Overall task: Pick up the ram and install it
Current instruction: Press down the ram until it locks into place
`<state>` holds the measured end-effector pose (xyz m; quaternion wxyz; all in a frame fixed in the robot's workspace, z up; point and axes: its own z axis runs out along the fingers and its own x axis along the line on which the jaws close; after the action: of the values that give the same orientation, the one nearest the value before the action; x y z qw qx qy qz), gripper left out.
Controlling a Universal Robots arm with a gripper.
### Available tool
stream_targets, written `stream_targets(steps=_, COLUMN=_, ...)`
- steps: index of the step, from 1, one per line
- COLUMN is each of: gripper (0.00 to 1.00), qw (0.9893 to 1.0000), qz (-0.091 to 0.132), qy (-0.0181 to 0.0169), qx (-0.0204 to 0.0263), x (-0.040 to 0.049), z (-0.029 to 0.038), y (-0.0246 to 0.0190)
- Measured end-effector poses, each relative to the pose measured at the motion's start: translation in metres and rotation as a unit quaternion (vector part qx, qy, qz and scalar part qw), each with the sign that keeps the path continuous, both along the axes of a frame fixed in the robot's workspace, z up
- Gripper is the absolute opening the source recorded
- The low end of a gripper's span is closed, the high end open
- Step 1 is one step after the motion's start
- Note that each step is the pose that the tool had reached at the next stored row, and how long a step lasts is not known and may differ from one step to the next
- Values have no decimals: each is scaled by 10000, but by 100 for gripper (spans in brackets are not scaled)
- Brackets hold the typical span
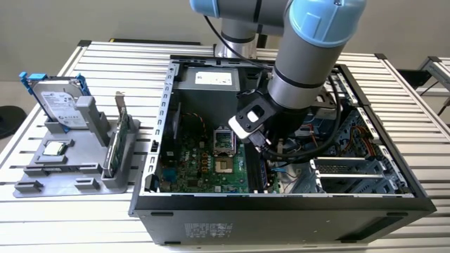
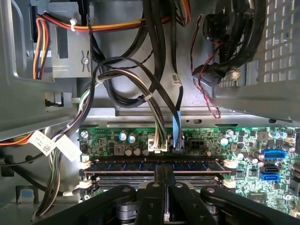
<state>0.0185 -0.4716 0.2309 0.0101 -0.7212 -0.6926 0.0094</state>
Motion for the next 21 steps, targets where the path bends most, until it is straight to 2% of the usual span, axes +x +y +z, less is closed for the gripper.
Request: stream_targets(steps=21, gripper=0, qw=10000, qz=0, qy=1, qx=8, x=11, z=-62, y=0)
